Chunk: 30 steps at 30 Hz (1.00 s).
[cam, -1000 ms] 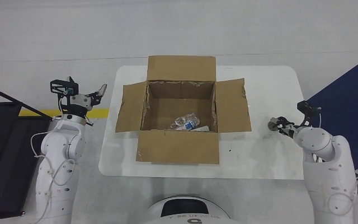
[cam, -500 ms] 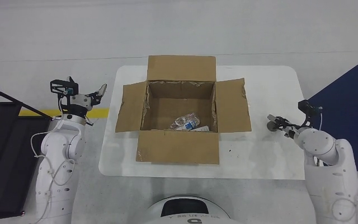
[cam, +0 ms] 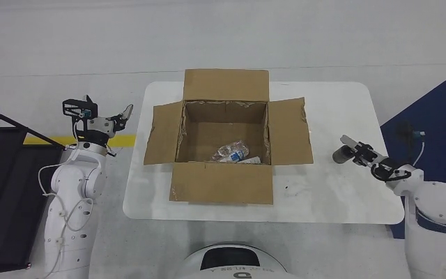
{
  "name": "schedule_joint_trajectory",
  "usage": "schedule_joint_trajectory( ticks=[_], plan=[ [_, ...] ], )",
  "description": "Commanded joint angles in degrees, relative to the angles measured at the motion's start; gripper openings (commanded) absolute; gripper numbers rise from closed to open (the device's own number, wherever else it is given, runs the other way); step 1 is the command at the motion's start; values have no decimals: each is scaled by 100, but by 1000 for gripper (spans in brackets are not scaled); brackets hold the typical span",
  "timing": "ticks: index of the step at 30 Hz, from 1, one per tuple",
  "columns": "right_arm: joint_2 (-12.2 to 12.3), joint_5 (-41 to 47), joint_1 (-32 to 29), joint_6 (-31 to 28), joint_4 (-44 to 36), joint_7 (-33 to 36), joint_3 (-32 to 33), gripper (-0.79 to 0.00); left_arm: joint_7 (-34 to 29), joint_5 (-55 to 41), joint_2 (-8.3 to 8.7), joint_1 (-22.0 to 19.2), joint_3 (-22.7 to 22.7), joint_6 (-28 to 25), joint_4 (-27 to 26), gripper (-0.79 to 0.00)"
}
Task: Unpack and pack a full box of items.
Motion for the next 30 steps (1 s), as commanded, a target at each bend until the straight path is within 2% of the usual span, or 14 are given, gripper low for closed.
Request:
schedule_joint_trajectory(
  ticks=[1,6,8,12,14,19,30],
  plan=[
    [0,-4,1,2,1,-5,-1,0,0,0,0,0,0,0,0,0],
    [0,-4,1,2,1,-5,-1,0,0,0,0,0,0,0,0,0],
    [-12,-36,-17,85,18,-212,-47,0,0,0,0,0,0,0,0,0],
    [-9,60,-44,-577,-716,-201,-373,0,0,0,0,0,0,0,0,0],
    [8,51,104,-738,-1016,-89,-623,0,0,0,0,0,0,0,0,0],
    [76,-175,773,-715,-1284,554,-1373,0,0,0,0,0,0,0,0,0],
    [76,-175,773,-715,-1284,554,-1373,0,0,0,0,0,0,0,0,0]
  ],
)
